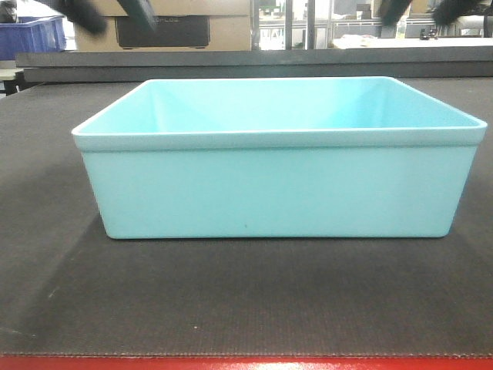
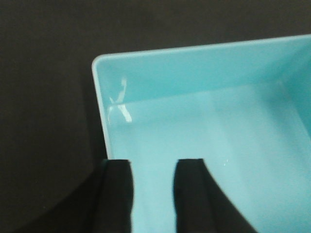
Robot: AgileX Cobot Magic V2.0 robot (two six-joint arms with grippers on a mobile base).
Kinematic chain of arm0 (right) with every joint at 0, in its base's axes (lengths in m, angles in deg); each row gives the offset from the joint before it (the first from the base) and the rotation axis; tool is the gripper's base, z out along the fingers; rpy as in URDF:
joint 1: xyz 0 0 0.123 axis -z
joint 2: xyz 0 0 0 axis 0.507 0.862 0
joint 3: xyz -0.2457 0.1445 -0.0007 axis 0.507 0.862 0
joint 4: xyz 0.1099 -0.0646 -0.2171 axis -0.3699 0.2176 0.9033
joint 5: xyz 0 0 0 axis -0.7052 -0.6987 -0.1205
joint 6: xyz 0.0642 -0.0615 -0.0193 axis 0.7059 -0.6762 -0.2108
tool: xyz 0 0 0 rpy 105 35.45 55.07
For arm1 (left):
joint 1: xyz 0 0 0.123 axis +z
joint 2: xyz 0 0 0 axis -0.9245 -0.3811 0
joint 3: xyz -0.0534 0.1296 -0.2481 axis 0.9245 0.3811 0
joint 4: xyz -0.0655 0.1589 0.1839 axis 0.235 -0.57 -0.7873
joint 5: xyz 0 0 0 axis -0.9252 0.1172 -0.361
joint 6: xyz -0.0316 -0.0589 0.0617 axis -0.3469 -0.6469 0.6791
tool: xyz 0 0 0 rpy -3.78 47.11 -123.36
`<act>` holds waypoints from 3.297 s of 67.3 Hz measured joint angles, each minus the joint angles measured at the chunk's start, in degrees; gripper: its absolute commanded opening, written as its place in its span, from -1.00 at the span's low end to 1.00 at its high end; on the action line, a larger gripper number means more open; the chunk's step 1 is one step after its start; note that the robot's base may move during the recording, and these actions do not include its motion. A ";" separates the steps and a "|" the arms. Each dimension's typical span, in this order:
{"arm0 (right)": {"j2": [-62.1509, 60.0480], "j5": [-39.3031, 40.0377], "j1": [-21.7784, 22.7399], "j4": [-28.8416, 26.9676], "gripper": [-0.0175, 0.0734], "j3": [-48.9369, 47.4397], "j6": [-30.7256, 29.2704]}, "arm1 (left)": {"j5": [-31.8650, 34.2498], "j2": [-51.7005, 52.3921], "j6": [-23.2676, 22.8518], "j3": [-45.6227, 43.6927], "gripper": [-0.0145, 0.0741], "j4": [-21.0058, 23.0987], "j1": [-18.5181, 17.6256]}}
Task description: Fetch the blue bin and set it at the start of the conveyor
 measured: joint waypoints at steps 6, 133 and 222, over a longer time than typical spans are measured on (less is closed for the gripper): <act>-3.63 0.00 0.00 1.53 -0.97 0.22 0.00 | 0.00 4.58 0.14 0.00 -0.92 -0.59 2.50; -67.57 31.22 6.73 8.53 -0.97 53.45 1.70 | 14.39 76.29 11.26 49.82 -0.92 -2.34 17.75; -67.61 31.25 6.73 8.53 -0.97 53.45 1.70 | 32.43 81.84 20.21 74.21 -0.92 6.03 27.75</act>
